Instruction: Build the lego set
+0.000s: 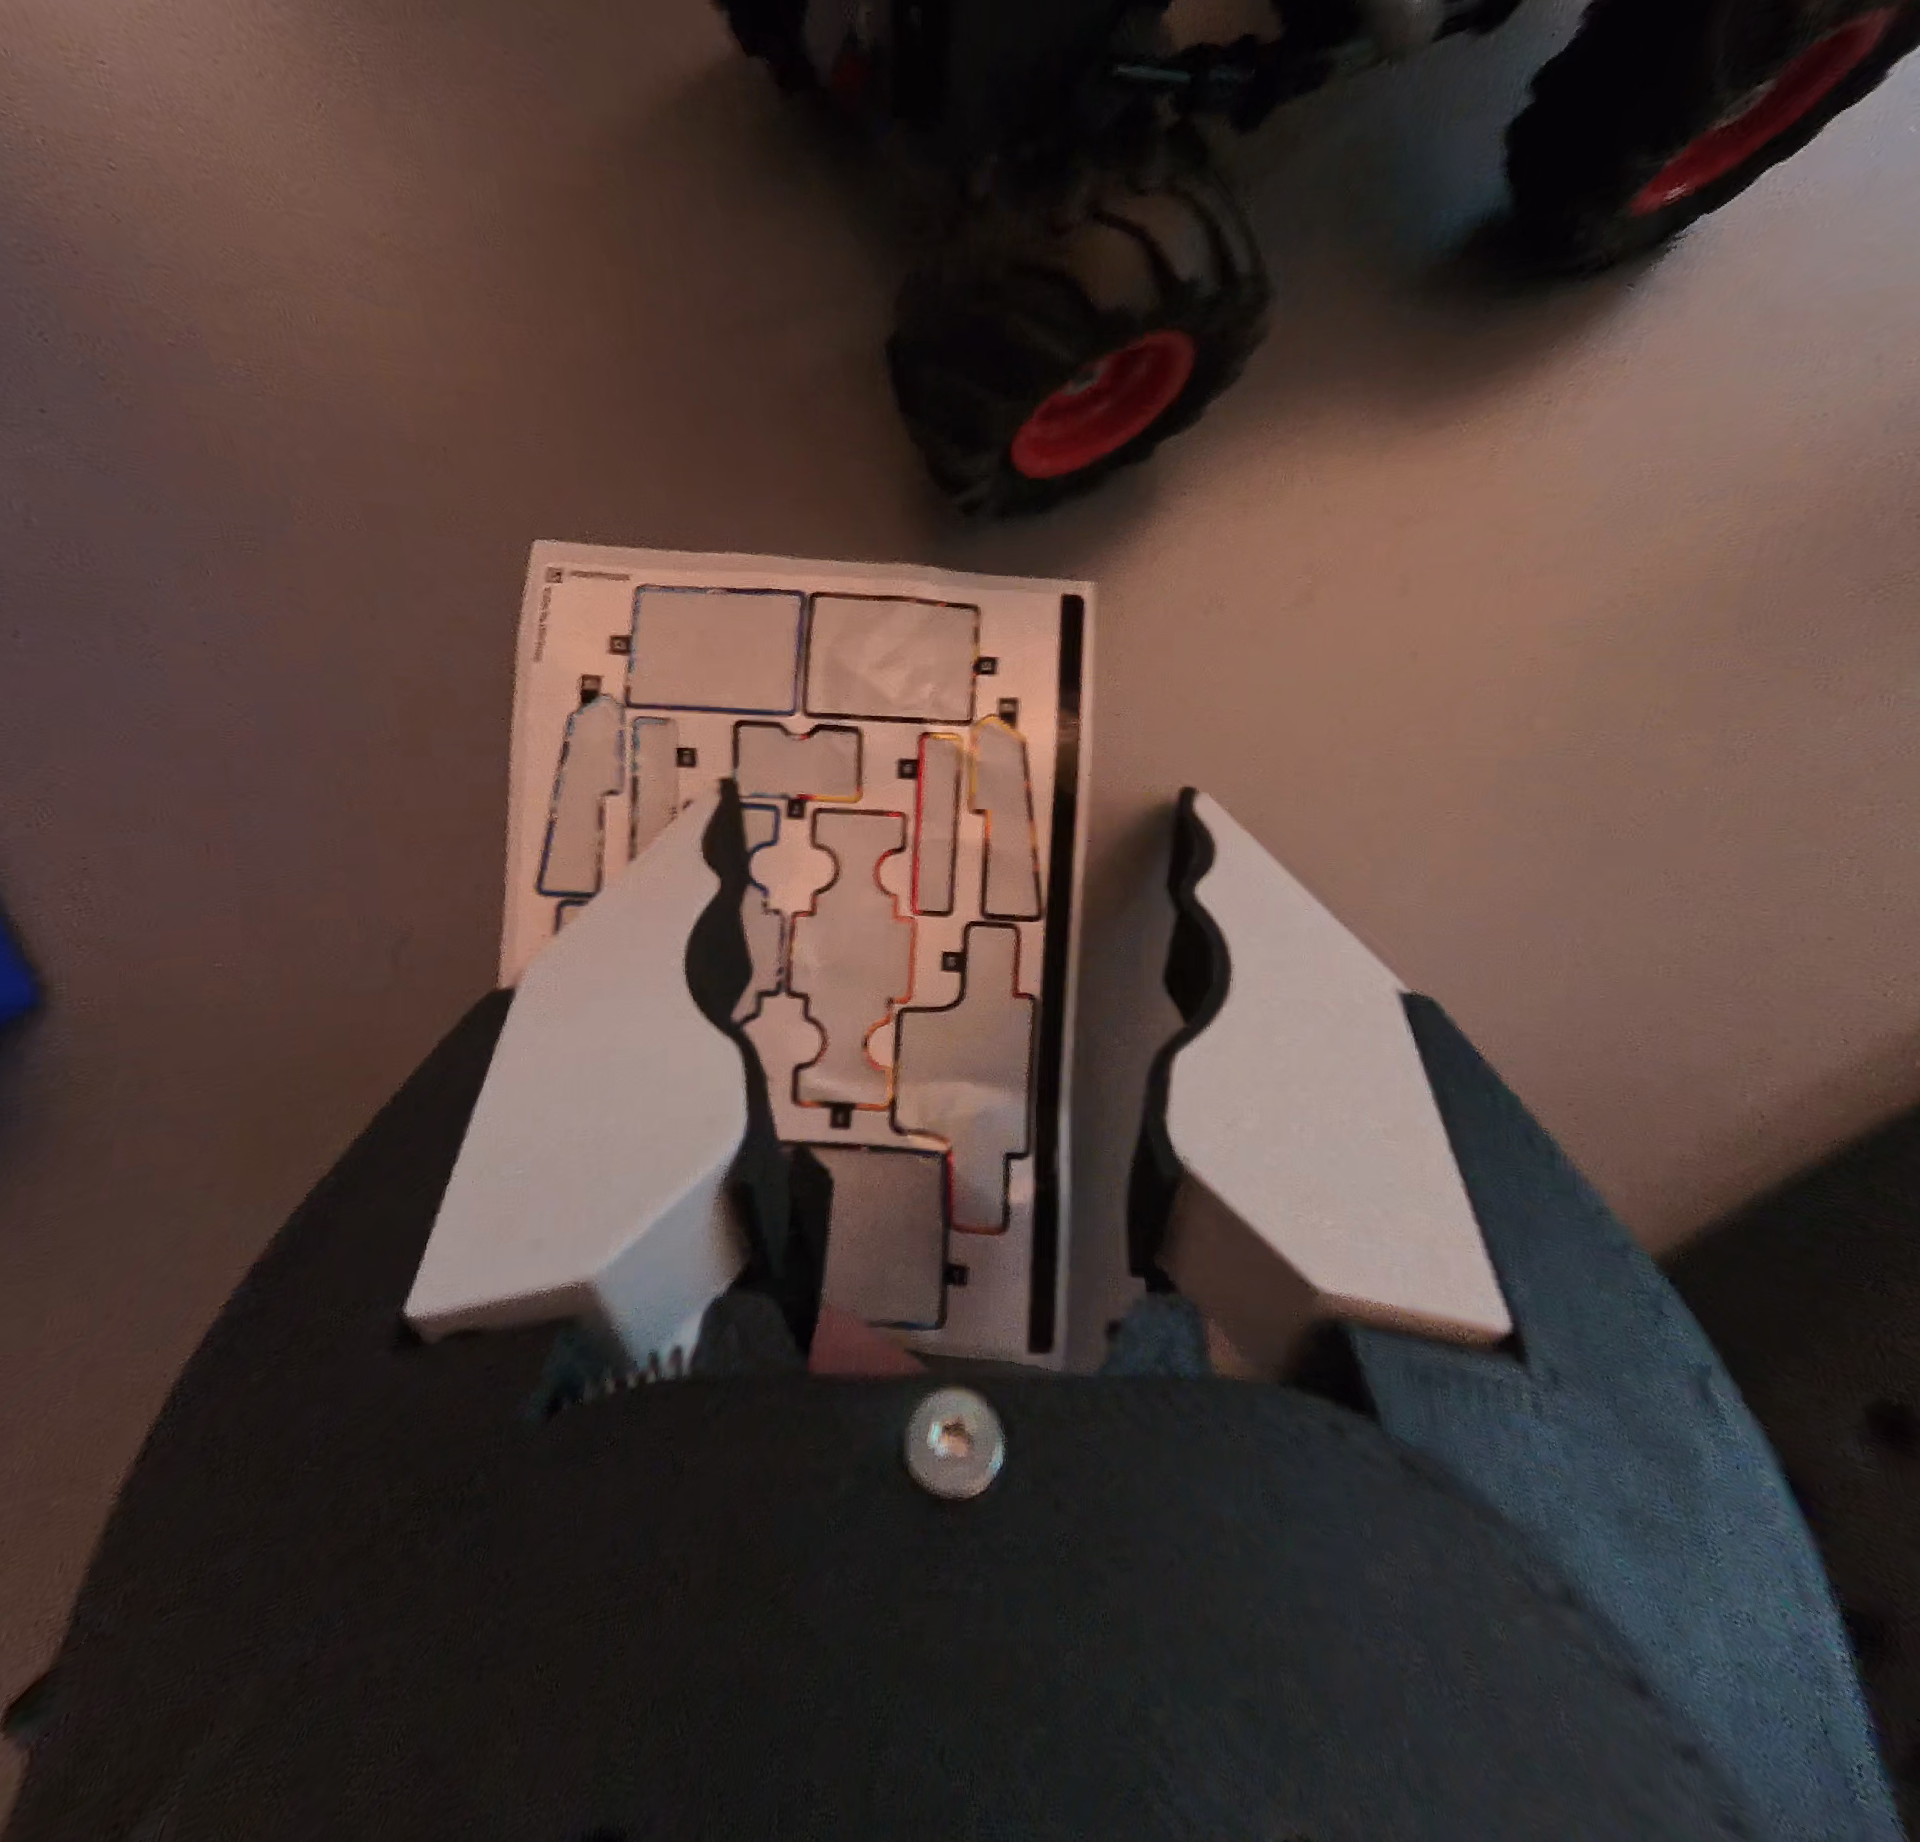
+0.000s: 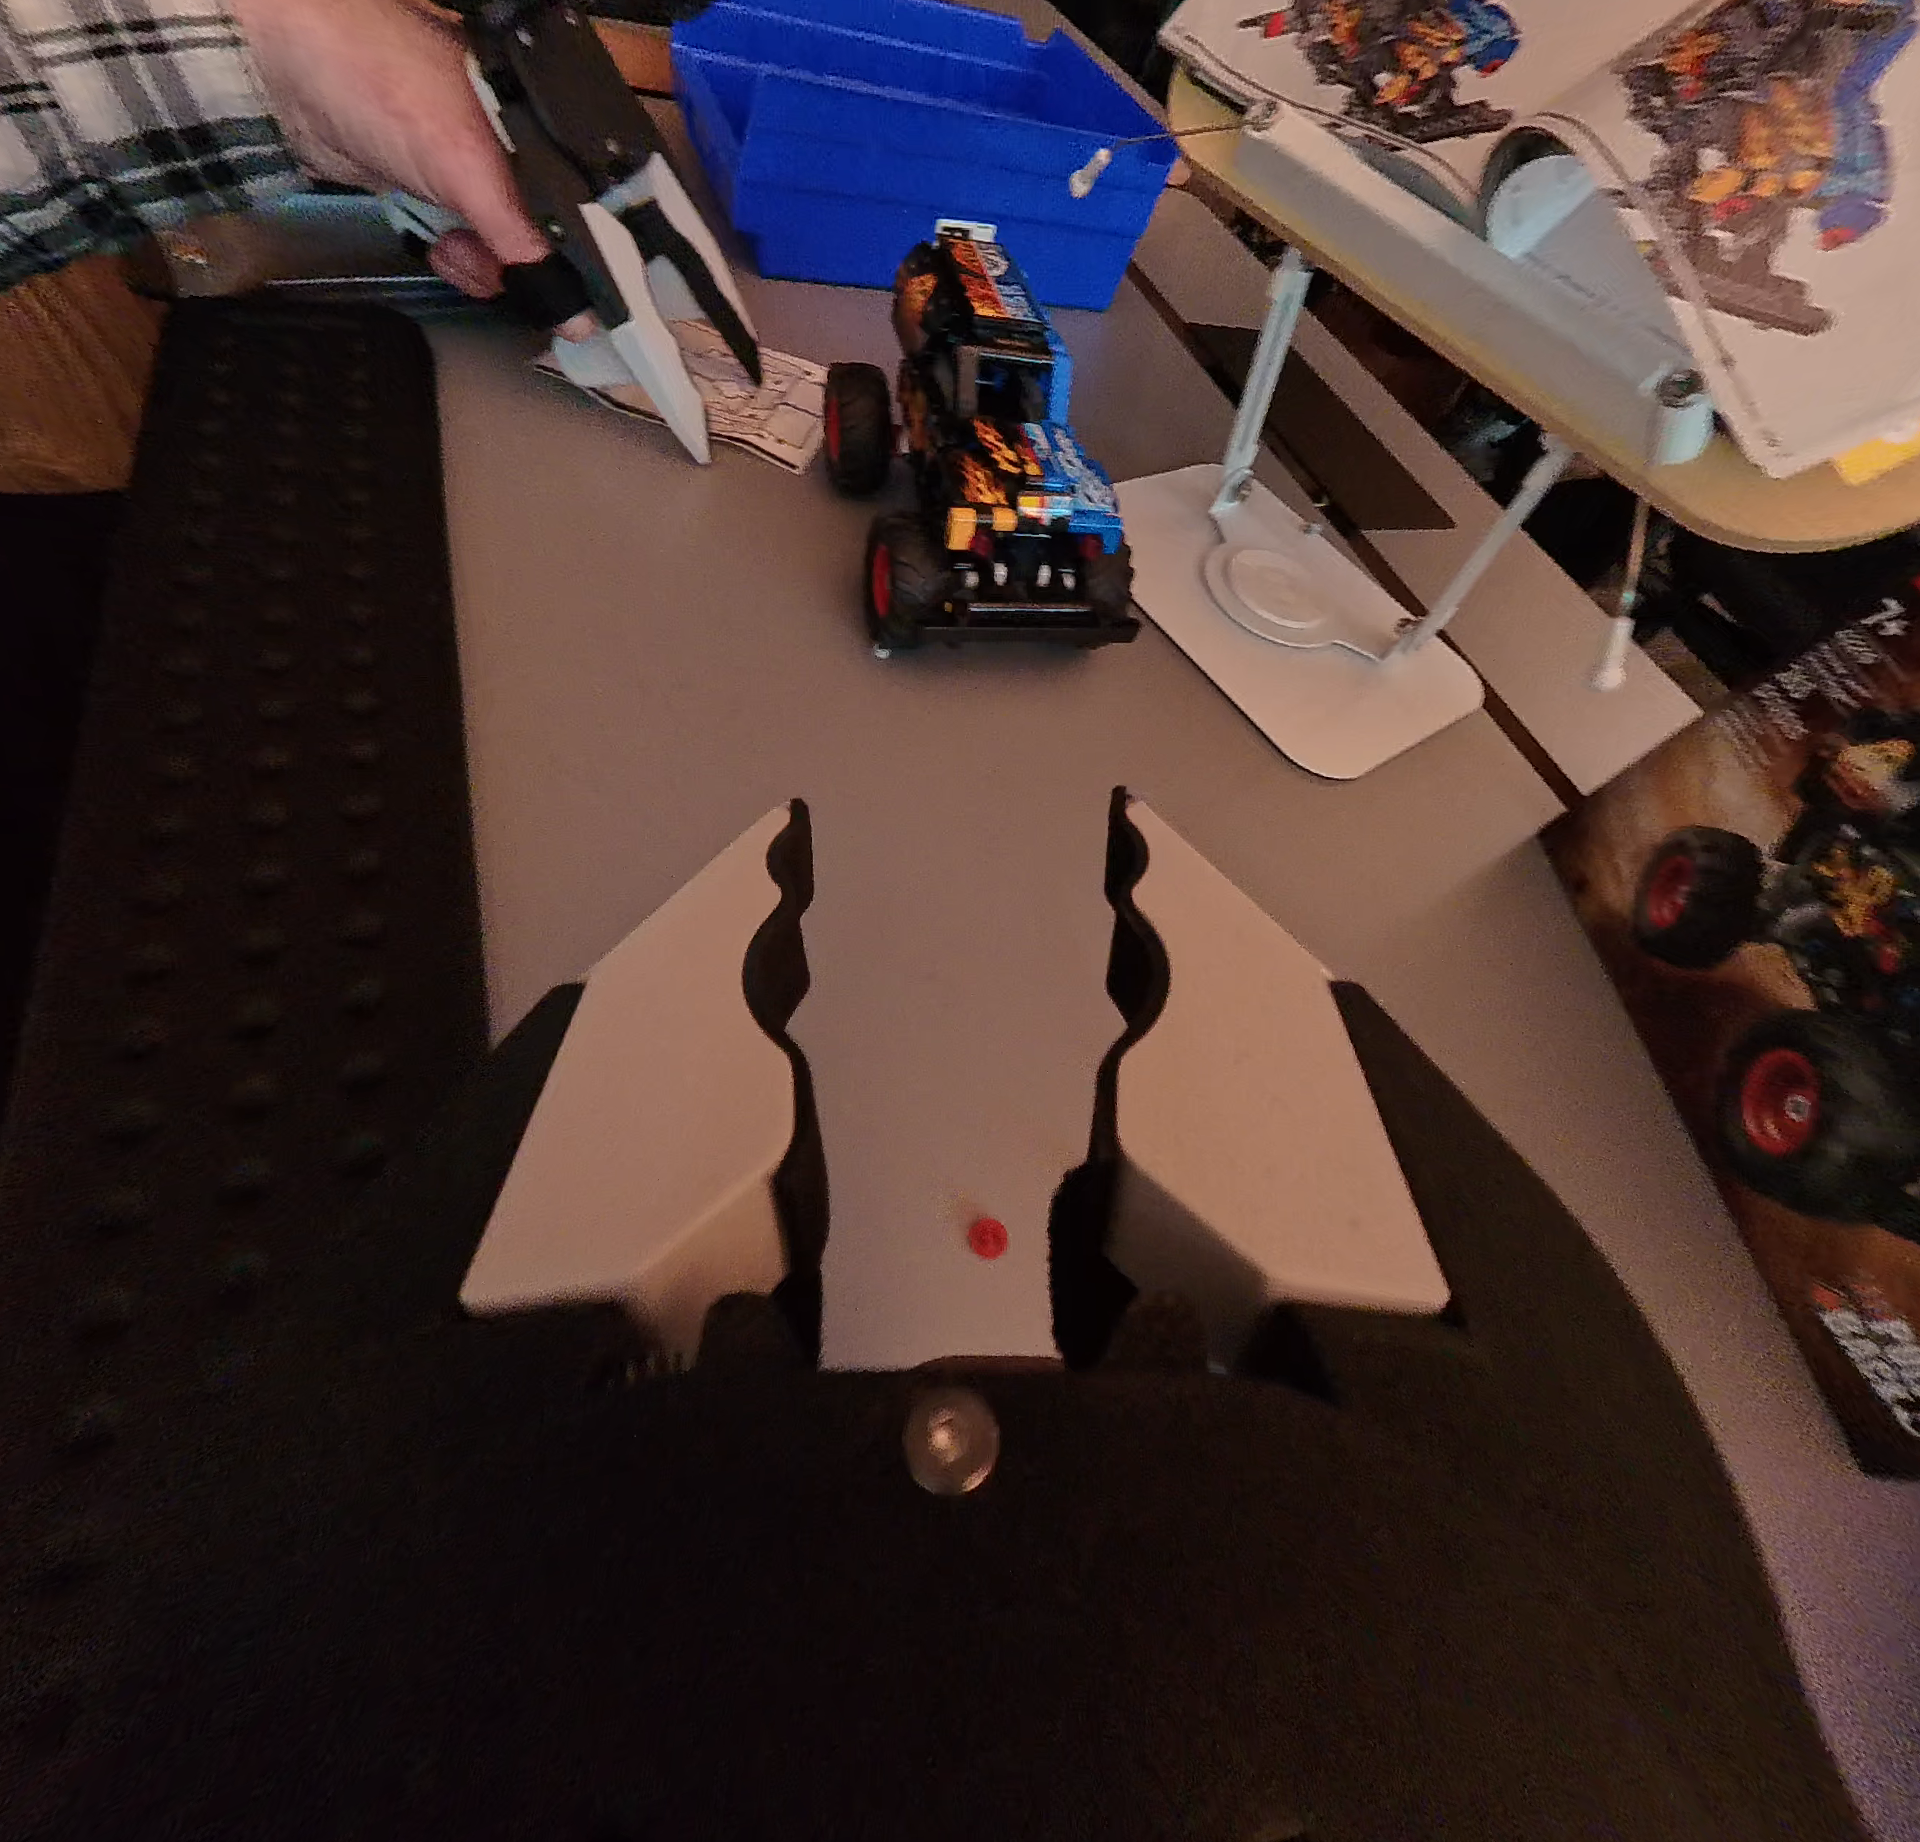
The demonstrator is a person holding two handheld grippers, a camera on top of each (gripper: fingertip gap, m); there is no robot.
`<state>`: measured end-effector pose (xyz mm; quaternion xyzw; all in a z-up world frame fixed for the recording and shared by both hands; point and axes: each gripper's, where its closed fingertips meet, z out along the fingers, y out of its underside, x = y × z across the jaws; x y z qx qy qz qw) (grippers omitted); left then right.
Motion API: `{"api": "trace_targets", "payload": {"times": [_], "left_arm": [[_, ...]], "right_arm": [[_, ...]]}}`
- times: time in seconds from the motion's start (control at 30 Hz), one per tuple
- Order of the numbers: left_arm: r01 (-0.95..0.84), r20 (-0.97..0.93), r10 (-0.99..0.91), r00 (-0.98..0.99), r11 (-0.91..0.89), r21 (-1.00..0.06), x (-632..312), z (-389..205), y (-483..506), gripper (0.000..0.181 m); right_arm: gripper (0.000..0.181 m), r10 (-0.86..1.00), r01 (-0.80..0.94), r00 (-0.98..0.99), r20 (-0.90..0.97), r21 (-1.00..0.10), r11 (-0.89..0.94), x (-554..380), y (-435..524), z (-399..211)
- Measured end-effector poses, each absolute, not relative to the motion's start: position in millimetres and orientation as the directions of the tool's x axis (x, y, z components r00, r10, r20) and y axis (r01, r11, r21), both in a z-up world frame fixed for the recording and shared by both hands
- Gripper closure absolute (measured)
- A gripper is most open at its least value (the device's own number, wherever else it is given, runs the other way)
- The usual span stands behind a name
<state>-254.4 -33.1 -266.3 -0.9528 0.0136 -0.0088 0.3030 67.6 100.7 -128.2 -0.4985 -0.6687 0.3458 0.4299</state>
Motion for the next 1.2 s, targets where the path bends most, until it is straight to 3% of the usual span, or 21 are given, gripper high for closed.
{"api": "trace_targets", "payload": {"times": [0.13, 0.2, 0.27, 0.37, 0.43, 0.63, 0.77, 0.93, 1.03, 1.2], "left_arm": [[-0.033, 0.018, -0.053, 0.998, -0.821, -0.571, -253, -267, -29, 0.097], [-0.032, -0.007, -0.034, 0.999, -0.818, -0.574, -257, -266, -28, 0.122], [-0.019, -0.013, -0.014, 1.000, -0.806, -0.591, -258, -265, -28, 0.129], [0.006, -0.019, 0.023, 1.000, -0.774, -0.633, -261, -264, -24, 0.165], [0.035, 0.020, 0.029, 0.999, -0.759, -0.650, -258, -264, -23, 0.180], [0.037, 0.018, 0.035, 0.999, -0.704, -0.709, -250, -248, -32, 0.181], [-0.028, 0.027, -0.076, 0.997, -0.634, -0.773, -208, -205, -46, 0.181], [-0.150, 0.047, -0.346, 0.937, -0.520, -0.841, -115, -148, -43, 0.181], [-0.305, 0.010, -0.533, 0.846, -0.499, -0.811, -50, -145, -31, 0.181], [-0.450, -0.035, -0.697, 0.716, -0.423, -0.787, 3, -136, -4, 0.181]], "right_arm": [[0.126, 0.957, 0.377, -0.185, 0.223, -0.883, 0.279, 56, 80, -135], [0.126, 0.950, 0.383, -0.208, 0.234, -0.874, 0.300, 50, 70, -138], [0.126, 0.943, 0.383, -0.230, 0.242, -0.868, 0.316, 45, 60, -140], [0.126, 0.938, 0.380, -0.252, 0.239, -0.867, 0.323, 38, 49, -142], [0.126, 0.937, 0.381, -0.261, 0.232, -0.867, 0.320, 34, 44, -144], [0.126, 0.936, 0.389, -0.256, 0.241, -0.861, 0.328, 29, 29, -141], [0.124, 0.924, 0.390, -0.214, 0.318, -0.839, 0.379, 19, 22, -139], [0.114, 0.780, 0.367, -0.212, 0.589, -0.692, 0.622, -10, -2, -139], [0.110, 0.646, 0.369, -0.169, 0.744, -0.560, 0.742, -24, -1, -133], [0.154, 0.519, 0.441, -0.181, 0.835, -0.403, 0.802, -19, 25, -137]]}}
